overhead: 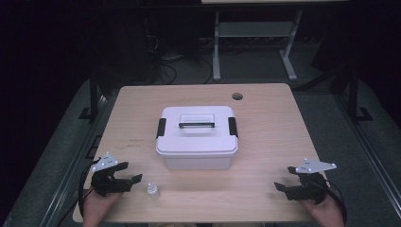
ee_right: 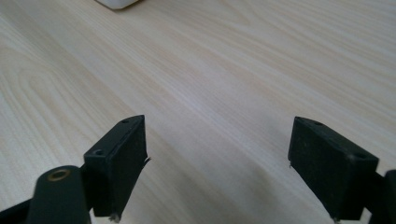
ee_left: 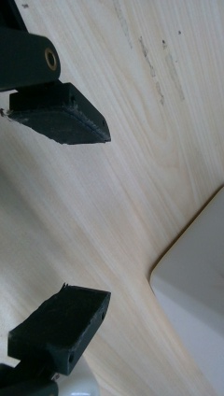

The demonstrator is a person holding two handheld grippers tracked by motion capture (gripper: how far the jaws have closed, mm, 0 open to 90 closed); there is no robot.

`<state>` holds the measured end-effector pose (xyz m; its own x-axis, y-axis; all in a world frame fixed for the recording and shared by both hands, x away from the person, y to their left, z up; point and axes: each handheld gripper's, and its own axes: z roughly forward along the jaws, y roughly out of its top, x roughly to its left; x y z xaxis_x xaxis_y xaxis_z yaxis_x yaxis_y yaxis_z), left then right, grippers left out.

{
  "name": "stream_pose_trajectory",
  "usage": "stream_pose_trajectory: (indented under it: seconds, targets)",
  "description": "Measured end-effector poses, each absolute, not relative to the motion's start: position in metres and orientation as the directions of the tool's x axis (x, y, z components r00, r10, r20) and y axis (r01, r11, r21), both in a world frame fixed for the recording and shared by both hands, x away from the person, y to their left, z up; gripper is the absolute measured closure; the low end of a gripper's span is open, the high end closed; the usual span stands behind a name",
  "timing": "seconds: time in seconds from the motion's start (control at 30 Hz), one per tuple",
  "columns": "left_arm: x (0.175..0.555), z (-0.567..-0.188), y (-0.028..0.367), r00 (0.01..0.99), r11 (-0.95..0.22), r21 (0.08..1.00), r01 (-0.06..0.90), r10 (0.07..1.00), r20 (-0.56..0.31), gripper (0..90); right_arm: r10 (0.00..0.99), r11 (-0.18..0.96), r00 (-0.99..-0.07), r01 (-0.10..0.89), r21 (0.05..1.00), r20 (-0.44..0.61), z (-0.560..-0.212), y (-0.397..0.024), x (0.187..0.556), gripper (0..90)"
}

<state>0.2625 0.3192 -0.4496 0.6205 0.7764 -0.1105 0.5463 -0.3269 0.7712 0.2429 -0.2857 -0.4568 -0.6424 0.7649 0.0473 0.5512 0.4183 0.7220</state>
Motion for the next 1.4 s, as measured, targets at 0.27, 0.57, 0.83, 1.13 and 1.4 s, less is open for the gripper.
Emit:
stream_pose_trajectory:
  seconds: [0.27, 0.57, 0.83, 1.13, 1.4]
  targets:
    - [0.258, -0.452, 0.320, 0.636, -0.352, 0.760, 0.546, 0.765, -0.103, 24.7, 0.717, 0.449, -0.695, 0.524, 0.724, 0.058, -0.443, -0.293, 0.253, 19.8]
    - [0.259, -0.449, 0.319, 0.654, -0.358, 0.767, 0.532, 0.749, -0.103, 24.7, 0.650, 0.536, -0.760, 0.470, 0.701, 0.013, -0.417, -0.285, 0.266, 18.1]
    - [0.258, -0.447, 0.321, 0.655, -0.339, 0.783, 0.522, 0.747, -0.114, 24.6, 0.604, 0.586, -0.797, 0.449, 0.674, 0.005, -0.397, -0.273, 0.284, 17.8]
    - [0.260, -0.448, 0.322, 0.656, -0.337, 0.779, 0.529, 0.744, -0.123, 24.6, 0.545, 0.636, -0.838, 0.406, 0.656, -0.009, -0.368, -0.258, 0.300, 16.5]
    - [0.260, -0.446, 0.321, 0.664, -0.343, 0.784, 0.518, 0.739, -0.115, 24.7, 0.497, 0.680, -0.867, 0.366, 0.635, -0.033, -0.351, -0.245, 0.312, 15.5]
